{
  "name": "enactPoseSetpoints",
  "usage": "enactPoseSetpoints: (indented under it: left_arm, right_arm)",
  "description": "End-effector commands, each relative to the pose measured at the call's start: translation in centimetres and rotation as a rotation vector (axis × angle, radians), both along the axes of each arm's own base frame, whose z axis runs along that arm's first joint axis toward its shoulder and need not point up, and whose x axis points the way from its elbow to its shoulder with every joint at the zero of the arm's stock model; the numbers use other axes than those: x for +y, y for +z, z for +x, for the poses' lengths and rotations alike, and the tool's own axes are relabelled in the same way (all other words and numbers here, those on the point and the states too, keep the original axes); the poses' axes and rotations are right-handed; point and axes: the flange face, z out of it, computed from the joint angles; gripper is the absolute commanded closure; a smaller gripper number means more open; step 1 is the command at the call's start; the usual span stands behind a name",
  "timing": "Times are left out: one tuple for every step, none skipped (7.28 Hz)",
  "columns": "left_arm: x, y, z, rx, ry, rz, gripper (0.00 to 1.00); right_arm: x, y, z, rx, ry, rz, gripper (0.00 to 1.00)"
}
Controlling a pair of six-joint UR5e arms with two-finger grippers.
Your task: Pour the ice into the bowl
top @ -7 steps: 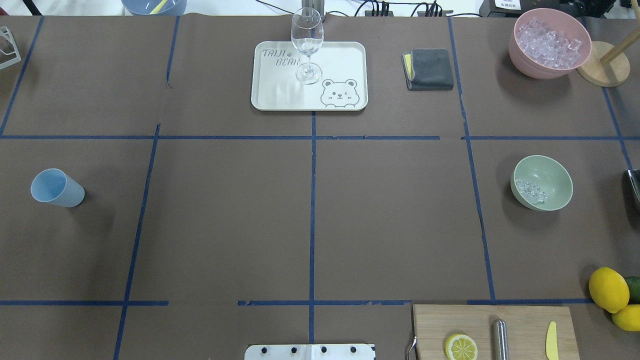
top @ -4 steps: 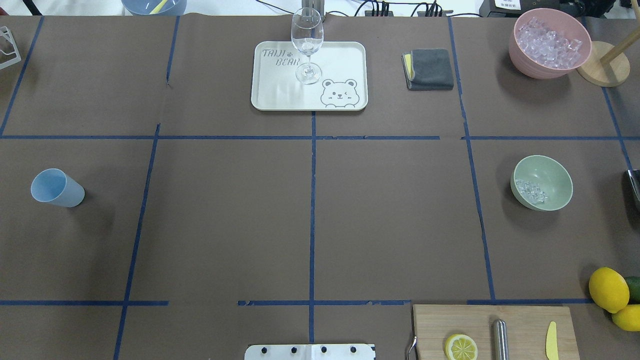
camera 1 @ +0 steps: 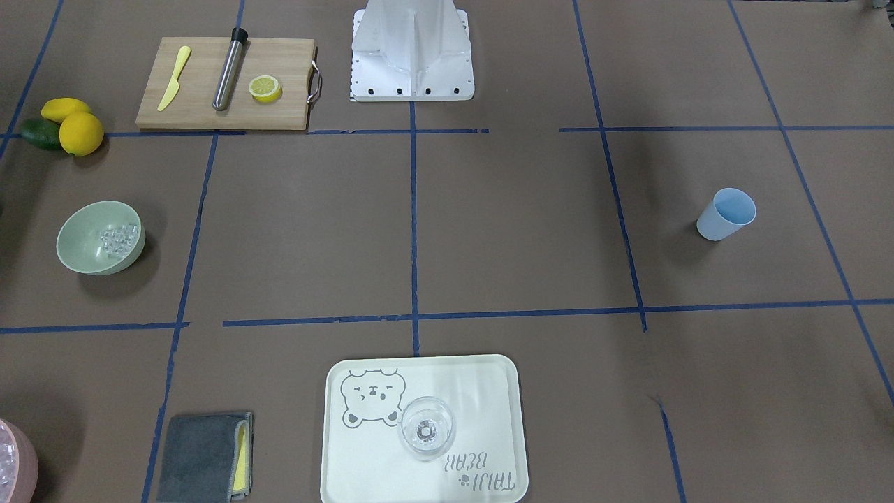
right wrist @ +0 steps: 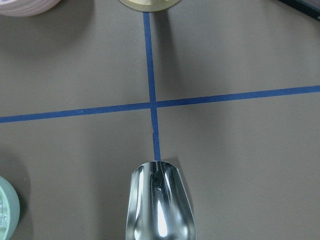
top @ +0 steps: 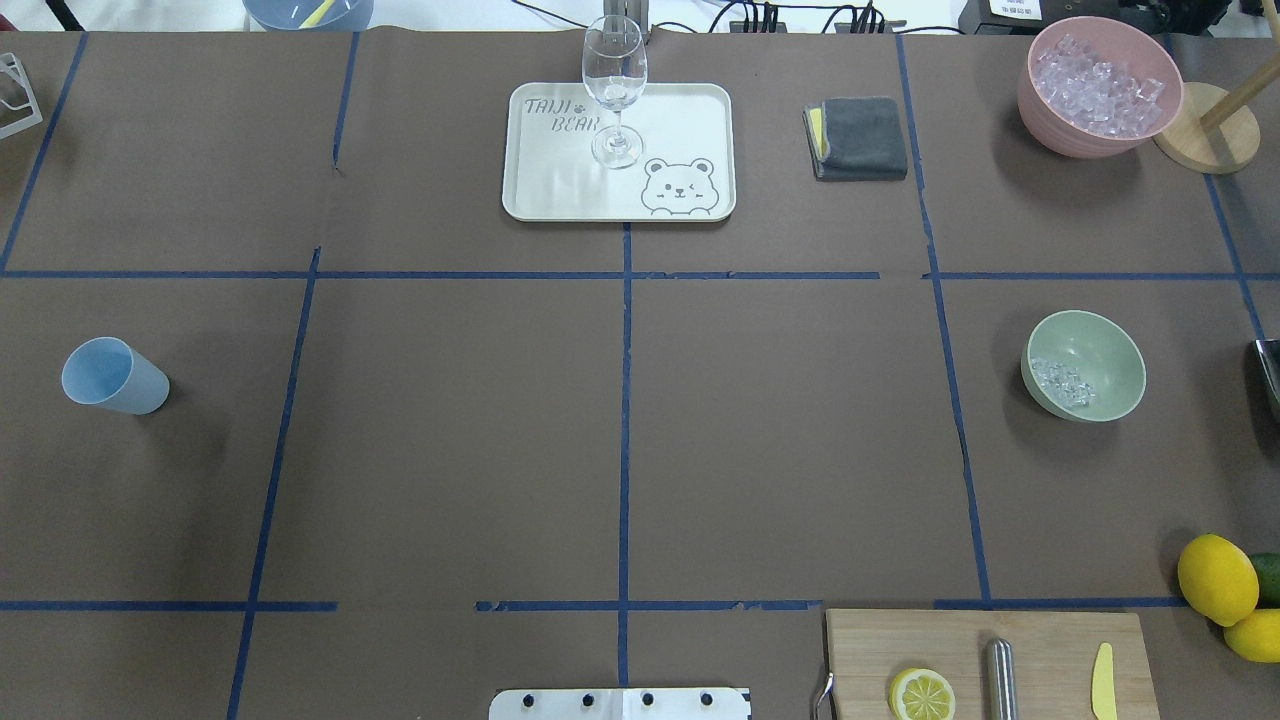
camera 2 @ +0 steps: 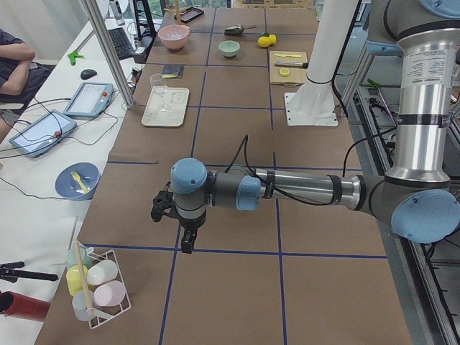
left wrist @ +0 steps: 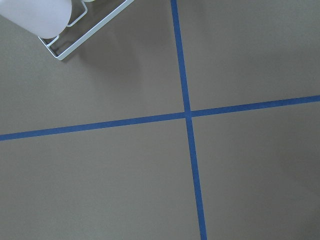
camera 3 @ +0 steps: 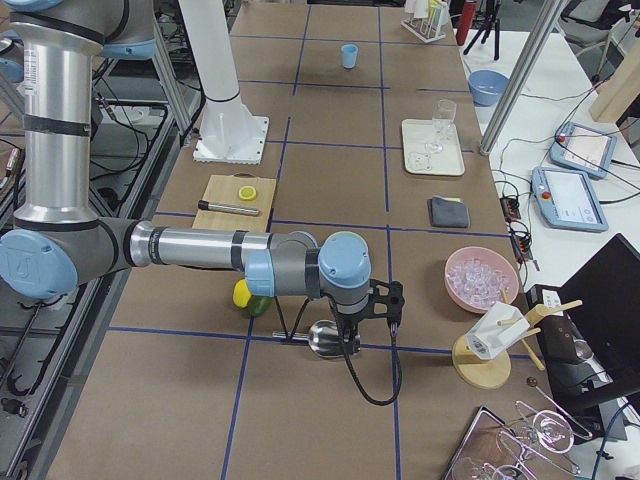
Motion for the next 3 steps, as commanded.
enactPoseSetpoints:
  left_arm:
    - [-0.01,-0.01,0.00,0.000,0.000,0.000,0.00]
    - [-0.01,-0.01,0.00,0.000,0.000,0.000,0.00]
    - [-0.02,-0.16,0.00,0.000,0.000,0.003,0.00]
  right_arm:
    - [-0.01,-0.01,-0.04,-0.002,-0.001,-0.001,0.00]
    - [0.05,0.04,-0.05,-0.002,-0.001,-0.001,0.00]
    - [0.05,0.05,-0.04,0.000,-0.001,-0.001,0.00]
